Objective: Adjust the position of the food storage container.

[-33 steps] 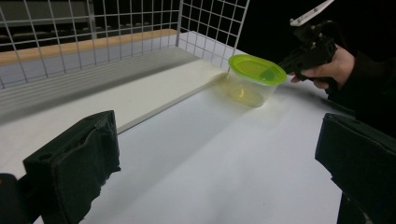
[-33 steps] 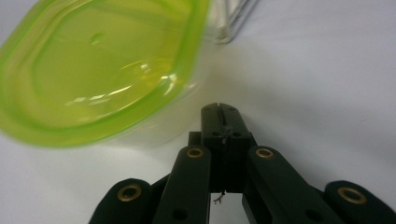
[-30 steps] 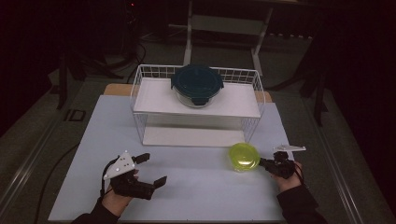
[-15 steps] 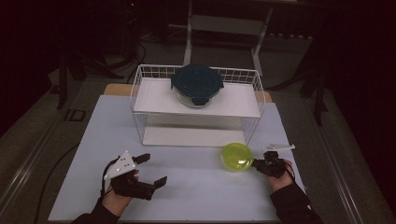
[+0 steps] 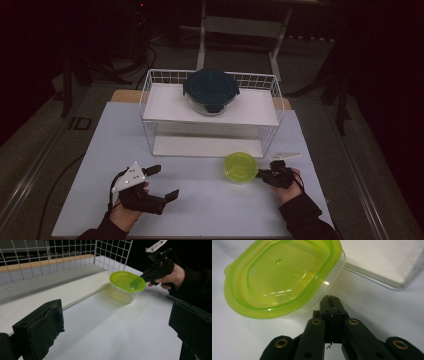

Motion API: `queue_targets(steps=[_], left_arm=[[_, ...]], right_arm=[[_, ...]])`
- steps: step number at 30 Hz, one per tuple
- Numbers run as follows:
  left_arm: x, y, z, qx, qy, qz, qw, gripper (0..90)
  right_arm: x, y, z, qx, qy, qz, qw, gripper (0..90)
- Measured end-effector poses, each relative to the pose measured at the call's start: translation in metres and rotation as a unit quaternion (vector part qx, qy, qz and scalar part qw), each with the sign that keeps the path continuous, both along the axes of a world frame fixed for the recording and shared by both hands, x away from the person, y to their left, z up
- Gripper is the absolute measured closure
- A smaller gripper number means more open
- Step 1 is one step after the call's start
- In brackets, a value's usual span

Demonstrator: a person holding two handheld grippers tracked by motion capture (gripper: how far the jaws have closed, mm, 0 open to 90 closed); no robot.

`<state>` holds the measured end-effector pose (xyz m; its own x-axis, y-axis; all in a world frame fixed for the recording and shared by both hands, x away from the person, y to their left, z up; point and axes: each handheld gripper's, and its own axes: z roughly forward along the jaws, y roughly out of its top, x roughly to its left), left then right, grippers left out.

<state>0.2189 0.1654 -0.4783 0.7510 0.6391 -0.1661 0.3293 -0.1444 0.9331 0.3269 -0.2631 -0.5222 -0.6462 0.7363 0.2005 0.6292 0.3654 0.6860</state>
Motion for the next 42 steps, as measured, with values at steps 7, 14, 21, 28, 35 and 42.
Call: queue_targets(steps=[7, 14, 21, 28, 35, 42], left_arm=[[0.000, 0.000, 0.000, 0.000, 0.000, -0.001, 1.0000, 0.0], [-0.001, 0.000, 0.000, 0.001, 0.001, -0.003, 1.0000, 0.0], [0.000, 0.000, -0.001, 0.002, 0.002, -0.003, 1.0000, 0.0], [-0.001, -0.001, -0.001, 0.003, 0.002, -0.005, 1.0000, 0.0], [-0.001, -0.001, -0.001, 0.002, 0.001, -0.005, 1.0000, 0.0], [-0.001, -0.001, -0.002, 0.003, 0.001, -0.006, 1.0000, 0.0]], right_arm=[[0.000, 0.017, 0.000, 0.001, -0.001, 0.021, 0.9998, 90.0], [0.000, 0.032, -0.001, -0.005, 0.002, 0.039, 0.9992, 90.0], [0.004, 0.034, -0.001, -0.003, 0.001, 0.033, 0.9995, 90.0], [0.007, 0.045, -0.002, -0.001, 0.004, 0.042, 0.9991, 90.0], [0.008, 0.061, -0.002, 0.000, 0.002, 0.061, 0.9981, 90.0], [0.007, 0.077, -0.002, 0.000, 0.001, 0.076, 0.9971, 90.0]])
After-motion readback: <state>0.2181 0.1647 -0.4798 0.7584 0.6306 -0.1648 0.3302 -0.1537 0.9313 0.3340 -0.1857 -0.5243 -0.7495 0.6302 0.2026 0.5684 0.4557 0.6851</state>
